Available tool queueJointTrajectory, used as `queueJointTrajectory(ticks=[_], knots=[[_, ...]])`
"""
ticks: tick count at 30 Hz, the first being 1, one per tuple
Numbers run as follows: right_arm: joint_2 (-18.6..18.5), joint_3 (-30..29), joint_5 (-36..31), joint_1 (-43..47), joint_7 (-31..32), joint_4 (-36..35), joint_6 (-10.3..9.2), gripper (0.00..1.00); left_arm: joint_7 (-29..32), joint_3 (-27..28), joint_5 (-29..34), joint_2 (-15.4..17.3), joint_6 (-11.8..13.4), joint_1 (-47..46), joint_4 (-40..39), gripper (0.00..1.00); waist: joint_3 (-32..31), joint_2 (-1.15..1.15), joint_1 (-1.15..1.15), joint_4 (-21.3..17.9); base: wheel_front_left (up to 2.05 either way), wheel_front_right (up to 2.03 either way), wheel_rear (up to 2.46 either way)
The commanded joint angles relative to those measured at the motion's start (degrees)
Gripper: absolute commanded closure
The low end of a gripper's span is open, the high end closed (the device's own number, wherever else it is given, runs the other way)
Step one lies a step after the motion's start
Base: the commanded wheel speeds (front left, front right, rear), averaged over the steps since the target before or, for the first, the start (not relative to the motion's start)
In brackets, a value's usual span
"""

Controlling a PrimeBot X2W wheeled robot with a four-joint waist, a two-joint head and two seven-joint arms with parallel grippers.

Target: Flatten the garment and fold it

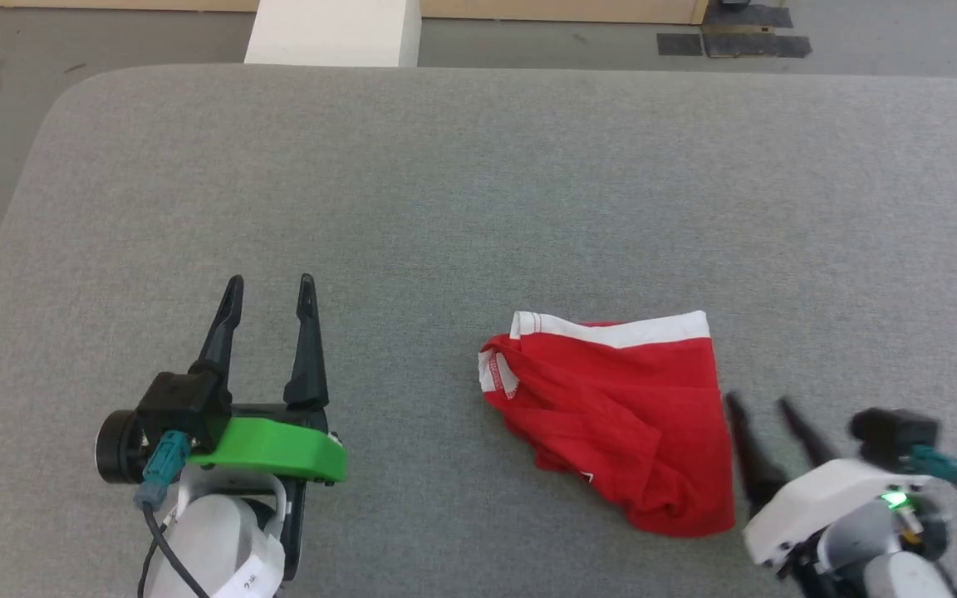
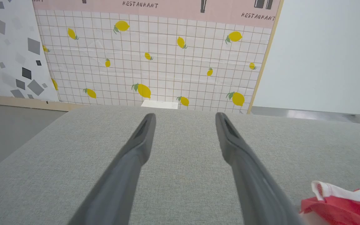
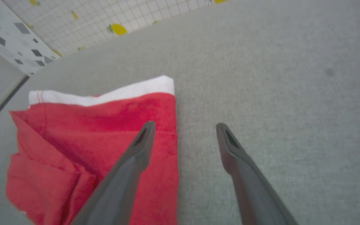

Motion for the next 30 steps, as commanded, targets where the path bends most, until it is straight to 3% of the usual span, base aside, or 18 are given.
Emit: queueJointTrajectory(ticks=[1, 8, 10, 11, 13, 16, 20, 21, 24, 30], knots=[[0.1, 0.9, 1.8, 0.0, 1.8, 1.1, 0.2, 0.0, -0.2, 0.0, 0.0, -0.2, 0.1, 0.4, -0.1, 0.0, 0.4, 0.0, 0.0, 0.4, 0.0, 0.0, 0.0], [0.1, 3.6, 10.9, -2.6, 9.9, 6.0, 0.2, 0.0, -0.2, -0.4, -0.1, -0.2, 0.2, 0.3, 0.1, 0.0, 0.9, 0.0, 0.0, 1.5, 0.0, 0.0, 0.0], [0.1, 4.5, 12.9, -3.3, 11.9, 7.0, 0.2, 0.41, -0.2, -0.5, -0.2, -0.2, 0.2, 0.3, 0.3, 0.0, 0.8, 0.0, 0.0, 1.8, 0.0, 0.0, 0.0], [0.1, 4.8, 13.0, -3.6, 12.6, 7.4, 0.2, 0.71, -0.2, -0.5, -0.3, -0.2, 0.1, 0.3, 0.4, 0.0, 0.8, 0.0, 0.0, 1.9, 0.0, 0.0, 0.0], [0.1, 5.0, 12.0, -4.2, 13.4, 7.9, 0.2, 1.0, -0.2, -0.7, -0.4, -0.2, 0.2, 0.3, 0.5, 0.0, 0.5, 0.0, 0.0, 2.1, 0.0, 0.0, 0.0], [0.1, 5.1, 9.2, -5.0, 14.2, 7.5, 0.2, 1.0, -0.2, -0.6, -0.5, -0.2, 0.1, 0.4, 0.8, 0.0, 0.1, 0.0, 0.0, 2.2, 0.0, 0.0, 0.0], [0.0, 6.1, 0.7, -6.9, 15.0, 3.8, 0.2, 1.0, -0.2, -1.0, -0.6, -0.2, 1.1, 1.3, 0.1, 0.0, -0.4, 0.0, 0.0, 1.2, 0.0, 0.0, 0.0], [-0.7, 7.7, -4.2, -8.5, 16.1, 0.9, 0.2, 1.0, -0.2, -1.0, -0.6, -0.2, 1.2, 1.6, -0.1, 0.0, -0.5, 0.0, 0.0, 0.3, 0.0, 0.0, 0.0], [-3.4, 11.3, -9.8, -11.4, 18.1, -3.0, 0.2, 1.0, -0.2, -0.6, -0.6, -0.2, 1.0, 1.6, -0.2, 0.0, -0.3, 0.0, 0.0, -1.5, 0.0, 0.0, 0.0], [-10.0, 18.3, -14.8, -17.4, 20.6, -6.1, 0.2, 1.0, -0.2, 0.7, 0.1, -0.2, 0.4, 0.6, -0.7, 0.0, 1.3, 0.0, 0.0, -6.9, 0.0, 0.0, 0.0]])
